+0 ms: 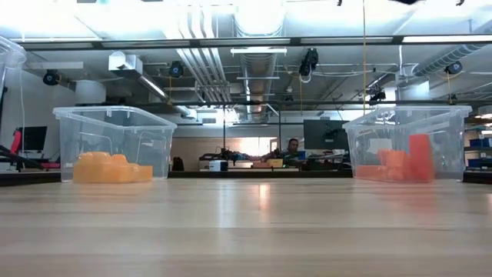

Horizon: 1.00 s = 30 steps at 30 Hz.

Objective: Sort blocks
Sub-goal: Put the blue game piece into the bottom left transparent bin

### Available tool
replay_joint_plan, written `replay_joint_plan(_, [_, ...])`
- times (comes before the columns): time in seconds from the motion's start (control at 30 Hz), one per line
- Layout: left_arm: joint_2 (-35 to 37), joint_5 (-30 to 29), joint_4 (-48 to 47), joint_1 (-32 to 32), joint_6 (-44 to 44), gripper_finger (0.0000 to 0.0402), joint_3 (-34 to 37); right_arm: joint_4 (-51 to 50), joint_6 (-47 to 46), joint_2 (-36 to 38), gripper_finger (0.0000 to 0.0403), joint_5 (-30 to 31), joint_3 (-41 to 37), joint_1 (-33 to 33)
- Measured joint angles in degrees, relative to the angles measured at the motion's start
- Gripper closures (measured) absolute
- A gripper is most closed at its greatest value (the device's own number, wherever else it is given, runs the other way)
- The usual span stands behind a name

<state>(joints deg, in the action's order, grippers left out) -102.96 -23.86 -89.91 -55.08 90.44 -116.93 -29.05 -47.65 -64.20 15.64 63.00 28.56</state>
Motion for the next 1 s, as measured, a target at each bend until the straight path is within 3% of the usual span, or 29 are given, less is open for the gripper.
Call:
replay_joint_plan(0.2, [10.4,-0.6,0.4,-5.3,10.3,0.0170,18.8,9.5,2.3,0.0,0.0037,-3.5,0.0,-9.5])
replay_joint_plan(0.5, [21.5,1.1,2.8,-13.4,23.7,0.0170,37.5,11.7,2.1,0.0,0.0037,-4.6,-0.1,-16.3])
replay_joint_plan(0.6, [23.1,4.3,4.2,-13.6,26.5,0.0170,42.0,11.7,1.1,0.0,0.0037,-3.7,-0.2,-17.5])
replay_joint_plan(0.77, [23.7,15.9,4.4,-13.4,27.8,0.0157,47.2,11.6,-1.1,0.0,0.0037,-2.3,-0.3,-19.2])
replay_joint_plan(0.9, [23.7,16.9,4.4,-13.3,27.7,0.0113,48.1,11.6,-2.0,-0.1,0.0037,-2.1,-0.5,-19.7])
replay_joint_plan(1.0, [23.7,16.5,3.4,-13.3,26.3,0.0105,48.3,11.6,-2.2,-0.3,0.0037,-2.1,-0.5,-19.6])
